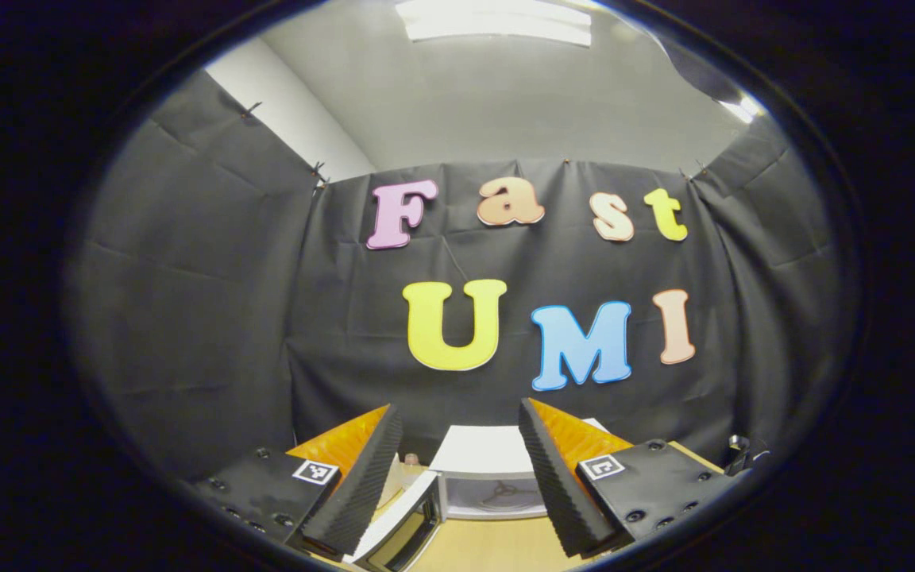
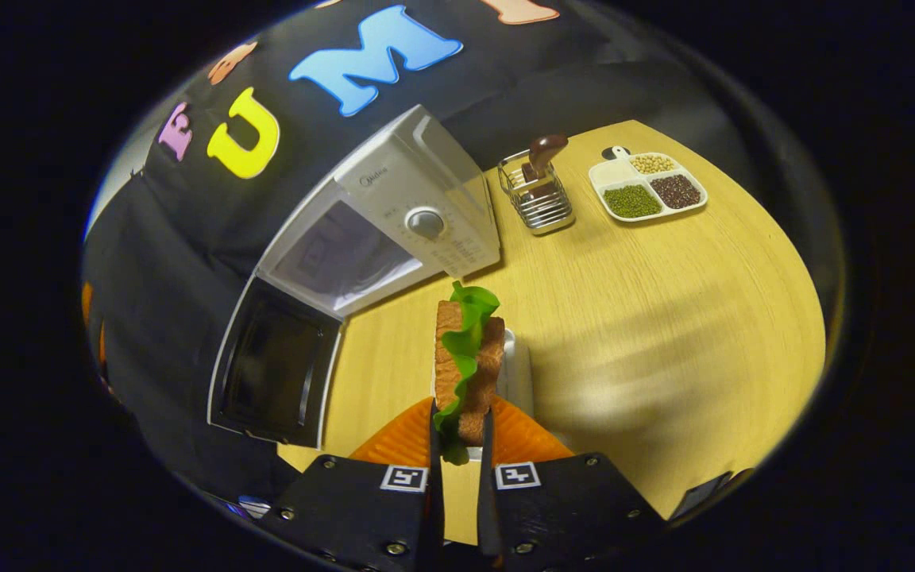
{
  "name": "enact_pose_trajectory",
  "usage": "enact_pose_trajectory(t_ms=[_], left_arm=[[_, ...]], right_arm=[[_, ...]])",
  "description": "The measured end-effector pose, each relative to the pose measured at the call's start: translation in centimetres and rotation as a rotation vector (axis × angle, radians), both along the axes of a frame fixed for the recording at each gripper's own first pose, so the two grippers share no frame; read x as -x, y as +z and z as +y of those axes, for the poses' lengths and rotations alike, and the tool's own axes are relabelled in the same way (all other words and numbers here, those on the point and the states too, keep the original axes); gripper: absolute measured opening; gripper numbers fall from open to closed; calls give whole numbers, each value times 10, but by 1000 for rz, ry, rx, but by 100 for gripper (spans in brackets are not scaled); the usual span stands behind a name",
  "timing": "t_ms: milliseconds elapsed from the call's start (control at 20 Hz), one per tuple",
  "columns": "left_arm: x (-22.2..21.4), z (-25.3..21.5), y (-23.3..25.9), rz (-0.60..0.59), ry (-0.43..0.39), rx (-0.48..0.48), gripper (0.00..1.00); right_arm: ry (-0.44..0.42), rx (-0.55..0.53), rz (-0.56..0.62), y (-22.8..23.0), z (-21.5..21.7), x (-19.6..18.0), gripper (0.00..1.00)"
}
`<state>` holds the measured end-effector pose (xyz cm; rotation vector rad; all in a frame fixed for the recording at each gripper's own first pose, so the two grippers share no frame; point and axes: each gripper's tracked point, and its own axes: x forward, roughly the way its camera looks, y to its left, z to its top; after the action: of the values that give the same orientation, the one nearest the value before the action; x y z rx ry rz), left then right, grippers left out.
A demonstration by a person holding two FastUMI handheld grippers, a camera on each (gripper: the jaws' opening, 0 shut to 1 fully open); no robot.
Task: Open the microwave oven with the left hand, put the food in, and close the microwave oven.
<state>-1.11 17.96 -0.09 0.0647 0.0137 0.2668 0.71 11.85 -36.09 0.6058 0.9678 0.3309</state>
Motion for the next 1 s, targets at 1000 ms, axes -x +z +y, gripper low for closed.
enact_pose_trajectory(t_ms=[1000], left_arm=[[18, 148, -12, 5, -134, 33, 98]], right_arm=[[-494, -503, -86, 41, 197, -118, 17]])
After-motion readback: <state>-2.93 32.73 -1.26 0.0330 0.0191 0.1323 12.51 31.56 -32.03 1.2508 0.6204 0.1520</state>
